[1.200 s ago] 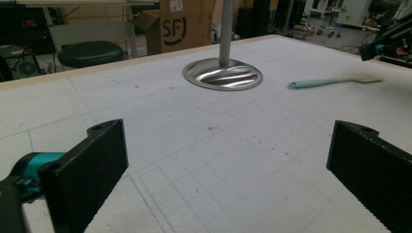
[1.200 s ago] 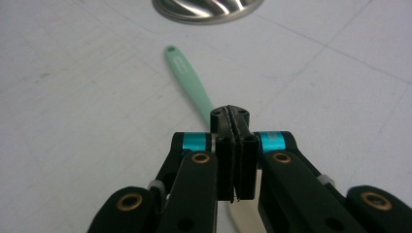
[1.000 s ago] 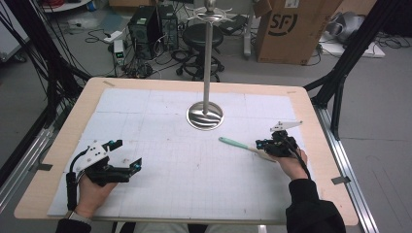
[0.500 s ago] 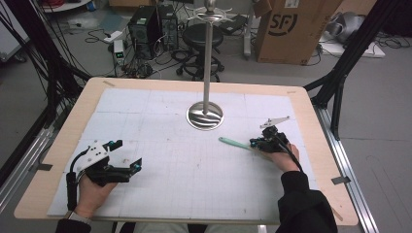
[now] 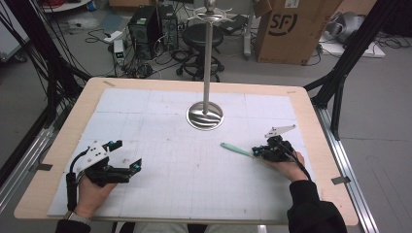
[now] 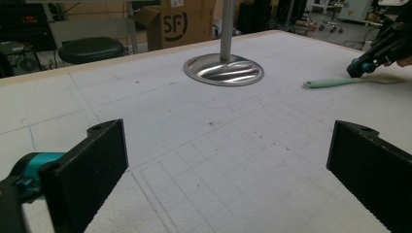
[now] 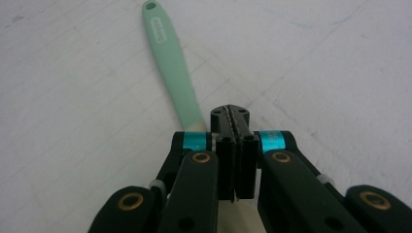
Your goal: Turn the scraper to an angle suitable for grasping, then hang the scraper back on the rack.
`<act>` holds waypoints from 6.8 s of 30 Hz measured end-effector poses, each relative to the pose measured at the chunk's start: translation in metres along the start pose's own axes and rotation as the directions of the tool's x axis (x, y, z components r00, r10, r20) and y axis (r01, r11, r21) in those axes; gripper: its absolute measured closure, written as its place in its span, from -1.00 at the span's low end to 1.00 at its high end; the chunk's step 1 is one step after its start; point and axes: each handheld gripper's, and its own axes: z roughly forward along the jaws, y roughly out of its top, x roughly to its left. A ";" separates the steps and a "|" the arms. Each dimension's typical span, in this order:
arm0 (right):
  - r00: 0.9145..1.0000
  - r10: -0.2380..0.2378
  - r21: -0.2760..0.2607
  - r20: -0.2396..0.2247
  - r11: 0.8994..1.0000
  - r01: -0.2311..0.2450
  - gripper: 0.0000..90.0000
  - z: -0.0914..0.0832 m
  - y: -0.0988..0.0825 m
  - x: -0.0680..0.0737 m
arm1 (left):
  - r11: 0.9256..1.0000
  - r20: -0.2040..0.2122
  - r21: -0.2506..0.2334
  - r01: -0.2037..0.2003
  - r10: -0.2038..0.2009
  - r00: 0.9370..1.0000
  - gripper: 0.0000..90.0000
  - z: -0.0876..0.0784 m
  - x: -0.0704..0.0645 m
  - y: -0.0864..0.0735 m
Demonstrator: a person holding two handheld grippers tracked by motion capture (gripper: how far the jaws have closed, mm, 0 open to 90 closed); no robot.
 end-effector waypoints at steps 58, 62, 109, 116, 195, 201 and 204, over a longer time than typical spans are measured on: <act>0.949 -0.270 0.629 -0.161 0.713 0.310 0.24 0.025 0.072 0.026 | 1.000 -0.018 0.017 0.015 -0.015 1.000 -0.96 -0.009 0.004 -0.004; 0.950 -0.270 0.636 -0.158 0.708 0.307 0.36 0.025 0.073 0.025 | 1.000 -0.015 0.021 0.015 -0.015 1.000 -0.96 -0.008 0.004 -0.004; 0.992 -0.099 -0.063 0.076 0.993 0.104 0.79 -0.055 0.062 0.026 | 1.000 -0.040 -0.006 0.021 -0.021 0.999 -0.96 0.004 0.003 0.000; 0.996 -0.021 -0.272 0.092 0.961 0.046 0.79 -0.059 0.067 0.026 | 1.000 -0.034 -0.003 0.019 -0.019 0.999 -0.96 0.004 0.002 0.000; 1.000 -0.015 -0.573 0.027 0.819 0.028 0.79 -0.077 0.215 0.019 | 0.999 -0.013 0.041 0.019 -0.019 1.000 -0.96 -0.002 0.002 -0.006; 1.000 -0.007 -0.575 0.028 0.818 0.022 0.79 -0.077 0.217 0.017 | 0.999 -0.015 0.041 0.021 -0.021 1.000 -0.96 -0.002 0.002 -0.006; 1.000 -0.006 -0.571 0.031 0.820 0.023 0.79 -0.075 0.217 0.015 | 0.999 -0.014 0.040 0.021 -0.021 1.000 -0.96 -0.002 0.002 -0.006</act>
